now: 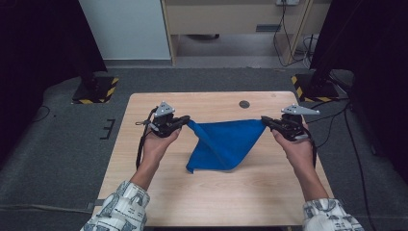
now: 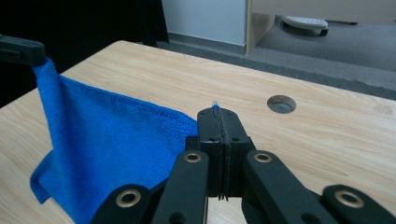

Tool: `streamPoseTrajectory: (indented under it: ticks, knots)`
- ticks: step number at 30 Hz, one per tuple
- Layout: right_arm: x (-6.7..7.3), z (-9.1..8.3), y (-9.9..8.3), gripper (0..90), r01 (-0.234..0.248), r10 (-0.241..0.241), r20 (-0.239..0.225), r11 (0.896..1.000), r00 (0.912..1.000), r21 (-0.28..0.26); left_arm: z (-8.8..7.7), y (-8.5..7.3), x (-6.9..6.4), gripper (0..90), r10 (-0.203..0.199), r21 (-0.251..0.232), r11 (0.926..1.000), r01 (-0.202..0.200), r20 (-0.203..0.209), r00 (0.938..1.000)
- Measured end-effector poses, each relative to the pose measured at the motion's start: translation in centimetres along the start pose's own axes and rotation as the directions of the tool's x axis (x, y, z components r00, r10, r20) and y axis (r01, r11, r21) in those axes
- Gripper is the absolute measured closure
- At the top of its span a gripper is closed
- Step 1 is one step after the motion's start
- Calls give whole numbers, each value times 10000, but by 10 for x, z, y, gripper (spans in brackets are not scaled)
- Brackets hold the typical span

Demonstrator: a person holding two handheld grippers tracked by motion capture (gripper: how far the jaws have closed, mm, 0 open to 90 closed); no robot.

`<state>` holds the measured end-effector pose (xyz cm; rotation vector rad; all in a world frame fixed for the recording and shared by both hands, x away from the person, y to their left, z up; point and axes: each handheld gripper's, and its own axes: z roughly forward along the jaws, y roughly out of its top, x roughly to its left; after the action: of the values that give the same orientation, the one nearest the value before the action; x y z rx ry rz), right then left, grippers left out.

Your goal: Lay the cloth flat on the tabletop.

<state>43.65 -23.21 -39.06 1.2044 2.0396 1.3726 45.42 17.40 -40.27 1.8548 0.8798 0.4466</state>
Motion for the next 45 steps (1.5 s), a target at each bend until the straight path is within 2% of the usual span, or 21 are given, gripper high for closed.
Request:
streamPoseTrajectory:
  ticks: [7, 17, 23, 36, 45]
  knots:
    - [6, -19, 4, 896, -27, 23, -109, 9994, 9999, -352, -10, 7, -4, 890, 120, -268, 9996, -117, 133, 9998]
    - [17, -41, 9, 896, 223, -234, -154, 9974, 9996, -690, -21, 10, -8, 890, 245, -560, 9982, -228, 309, 9992]
    - [22, -45, 14, 896, 289, -304, -190, 9967, 9994, -756, -27, 12, -7, 889, 200, -740, 9971, -176, 309, 9993]
    - [34, -57, 20, 896, 491, -531, -383, 9938, 9979, -1000, -50, 22, -9, 890, 453, -1179, 9922, -415, 302, 9985]
    - [38, -60, 24, 896, 498, -544, -397, 9928, 9977, -1089, -54, 23, -9, 889, 451, -1305, 9906, -401, 350, 9984]
